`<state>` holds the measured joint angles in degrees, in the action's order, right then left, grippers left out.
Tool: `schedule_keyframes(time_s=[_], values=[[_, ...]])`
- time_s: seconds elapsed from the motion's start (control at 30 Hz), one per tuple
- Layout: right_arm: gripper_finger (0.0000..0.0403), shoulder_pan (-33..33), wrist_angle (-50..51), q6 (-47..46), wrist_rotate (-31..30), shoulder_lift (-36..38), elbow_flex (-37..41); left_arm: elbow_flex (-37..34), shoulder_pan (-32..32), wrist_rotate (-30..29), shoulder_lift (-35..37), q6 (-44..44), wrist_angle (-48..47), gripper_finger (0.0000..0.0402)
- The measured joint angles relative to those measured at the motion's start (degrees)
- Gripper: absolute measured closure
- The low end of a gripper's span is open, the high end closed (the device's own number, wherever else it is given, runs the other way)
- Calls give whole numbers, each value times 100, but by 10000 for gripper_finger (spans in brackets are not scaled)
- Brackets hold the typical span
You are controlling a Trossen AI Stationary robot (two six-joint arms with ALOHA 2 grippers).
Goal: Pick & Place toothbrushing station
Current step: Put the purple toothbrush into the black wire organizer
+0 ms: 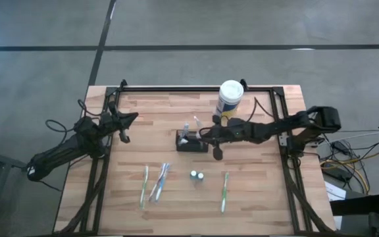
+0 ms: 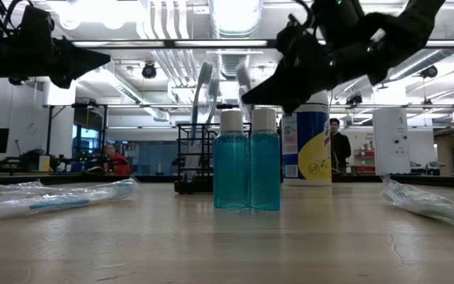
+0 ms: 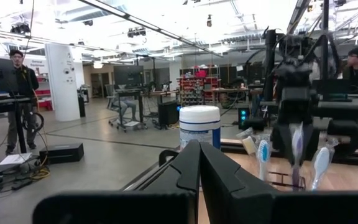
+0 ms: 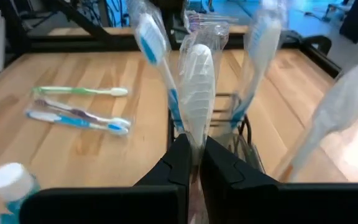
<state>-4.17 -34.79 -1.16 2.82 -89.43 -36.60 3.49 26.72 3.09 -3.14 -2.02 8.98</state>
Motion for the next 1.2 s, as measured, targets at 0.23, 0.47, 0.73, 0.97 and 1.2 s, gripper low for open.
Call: schedule_keyframes(time_s=[0.23,0.47,0.73,0.97,1.2], values=[[390,-1,-685,-19,21,-566,-6,0,0,0,-2,18,1,390],[390,47,-746,65,-1,-481,35,0,-2,0,-2,97,0,390],[390,141,-776,127,-288,-64,383,0,-2,2,-2,208,-1,390],[388,125,-992,-23,-304,-137,512,0,0,2,-2,188,1,390],[330,110,-769,-296,-320,-134,536,0,-1,2,-1,185,0,390]])
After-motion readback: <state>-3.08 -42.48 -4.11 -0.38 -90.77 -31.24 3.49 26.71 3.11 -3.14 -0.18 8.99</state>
